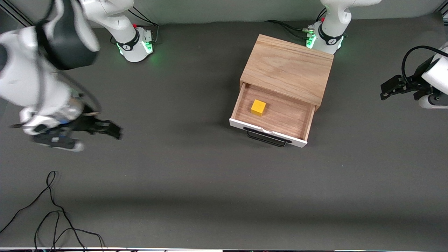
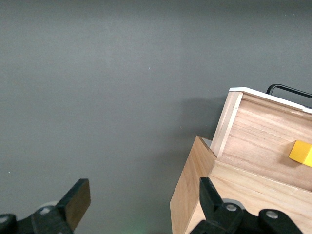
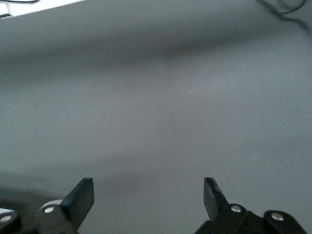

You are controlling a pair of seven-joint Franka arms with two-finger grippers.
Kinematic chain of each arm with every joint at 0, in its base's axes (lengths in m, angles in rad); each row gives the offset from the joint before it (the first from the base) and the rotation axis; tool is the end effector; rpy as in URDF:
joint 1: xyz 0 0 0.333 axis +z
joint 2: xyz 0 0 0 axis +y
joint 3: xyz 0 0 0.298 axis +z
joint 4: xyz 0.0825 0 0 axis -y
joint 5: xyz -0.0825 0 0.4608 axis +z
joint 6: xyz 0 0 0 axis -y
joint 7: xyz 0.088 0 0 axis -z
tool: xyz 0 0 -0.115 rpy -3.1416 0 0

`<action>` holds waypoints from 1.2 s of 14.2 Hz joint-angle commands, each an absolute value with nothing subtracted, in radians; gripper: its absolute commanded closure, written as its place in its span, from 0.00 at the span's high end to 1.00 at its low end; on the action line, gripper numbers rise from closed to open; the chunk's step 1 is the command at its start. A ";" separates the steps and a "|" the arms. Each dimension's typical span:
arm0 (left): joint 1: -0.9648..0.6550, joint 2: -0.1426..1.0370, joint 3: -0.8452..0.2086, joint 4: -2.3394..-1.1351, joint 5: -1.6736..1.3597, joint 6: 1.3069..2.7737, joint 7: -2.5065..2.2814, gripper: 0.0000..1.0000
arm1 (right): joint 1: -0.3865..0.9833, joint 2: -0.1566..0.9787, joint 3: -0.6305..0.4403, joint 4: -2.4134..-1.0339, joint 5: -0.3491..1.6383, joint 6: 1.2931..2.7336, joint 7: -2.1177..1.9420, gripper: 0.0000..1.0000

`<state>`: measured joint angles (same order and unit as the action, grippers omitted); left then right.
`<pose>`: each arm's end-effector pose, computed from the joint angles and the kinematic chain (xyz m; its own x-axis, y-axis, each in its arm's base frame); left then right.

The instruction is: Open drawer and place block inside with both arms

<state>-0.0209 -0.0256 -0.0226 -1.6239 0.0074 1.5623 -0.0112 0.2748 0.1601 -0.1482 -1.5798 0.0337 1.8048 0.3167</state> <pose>0.6210 -0.0263 0.5847 0.9988 -0.0322 -0.0359 -0.0325 -0.9994 -0.0084 0.6854 0.0958 0.5099 0.9792 -0.1935 0.0603 -0.1920 -0.9809 -0.0299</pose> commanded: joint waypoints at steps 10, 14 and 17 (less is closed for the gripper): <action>-0.034 -0.037 -0.011 -1.631 0.015 1.516 0.048 1.00 | 0.020 0.084 -0.020 -1.608 0.057 1.763 0.083 1.00; -0.034 -0.035 -0.011 -1.631 0.015 1.516 0.048 1.00 | 0.020 0.087 -0.021 -1.608 0.054 1.759 0.080 1.00; -0.034 -0.035 -0.011 -1.629 0.012 1.517 0.048 1.00 | 0.021 0.094 -0.021 -1.608 0.054 1.743 0.077 1.00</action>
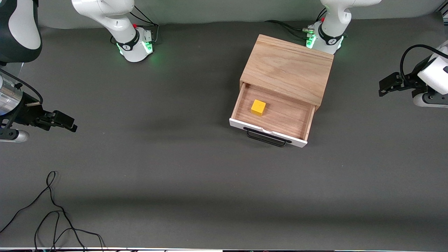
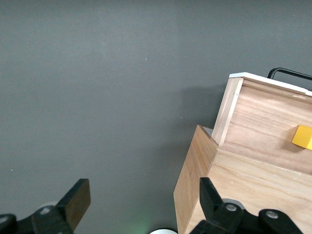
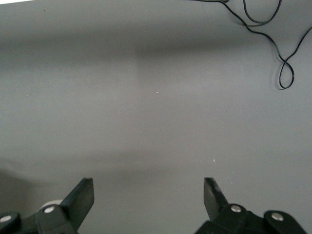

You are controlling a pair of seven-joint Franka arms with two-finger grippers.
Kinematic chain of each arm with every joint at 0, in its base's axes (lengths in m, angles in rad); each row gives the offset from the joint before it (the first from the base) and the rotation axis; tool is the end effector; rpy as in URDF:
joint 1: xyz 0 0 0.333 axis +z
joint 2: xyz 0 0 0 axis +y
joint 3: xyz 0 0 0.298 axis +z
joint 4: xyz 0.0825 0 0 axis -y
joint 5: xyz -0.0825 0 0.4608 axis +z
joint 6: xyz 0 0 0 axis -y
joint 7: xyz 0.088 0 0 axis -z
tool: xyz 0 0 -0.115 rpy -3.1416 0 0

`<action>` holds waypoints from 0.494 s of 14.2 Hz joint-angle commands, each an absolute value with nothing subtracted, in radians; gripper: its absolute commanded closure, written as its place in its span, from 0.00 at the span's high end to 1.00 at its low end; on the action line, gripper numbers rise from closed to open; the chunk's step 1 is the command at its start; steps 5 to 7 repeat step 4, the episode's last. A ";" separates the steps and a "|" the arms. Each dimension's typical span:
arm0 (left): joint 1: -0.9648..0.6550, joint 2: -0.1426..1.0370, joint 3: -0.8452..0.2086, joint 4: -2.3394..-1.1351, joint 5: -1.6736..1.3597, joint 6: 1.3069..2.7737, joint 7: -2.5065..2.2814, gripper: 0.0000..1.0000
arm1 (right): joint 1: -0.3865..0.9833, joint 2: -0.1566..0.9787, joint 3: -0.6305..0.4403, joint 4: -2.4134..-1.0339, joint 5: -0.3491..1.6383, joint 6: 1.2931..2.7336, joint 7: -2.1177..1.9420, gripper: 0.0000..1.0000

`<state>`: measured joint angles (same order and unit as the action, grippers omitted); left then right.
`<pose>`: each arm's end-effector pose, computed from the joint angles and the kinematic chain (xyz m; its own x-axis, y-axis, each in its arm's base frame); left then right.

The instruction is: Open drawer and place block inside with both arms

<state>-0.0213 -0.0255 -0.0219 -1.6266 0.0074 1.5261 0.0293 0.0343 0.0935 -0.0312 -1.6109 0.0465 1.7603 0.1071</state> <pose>0.6166 -0.0259 0.5802 0.9946 -0.0719 -0.0751 -0.0726 -0.9973 -0.0057 0.6719 0.0072 0.5326 0.9924 -0.1121 0.0508 -0.1097 -0.9928 -0.0489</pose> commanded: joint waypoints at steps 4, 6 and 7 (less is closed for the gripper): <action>-0.037 -0.034 -0.012 -1.628 0.009 1.517 0.043 1.00 | 0.023 0.094 -0.021 -1.608 0.054 1.741 0.077 1.00; -0.037 -0.034 -0.012 -1.628 0.009 1.517 0.043 1.00 | 0.023 0.094 -0.021 -1.608 0.054 1.741 0.077 1.00; -0.037 -0.034 -0.012 -1.628 0.009 1.517 0.043 1.00 | 0.023 0.094 -0.021 -1.608 0.054 1.741 0.077 1.00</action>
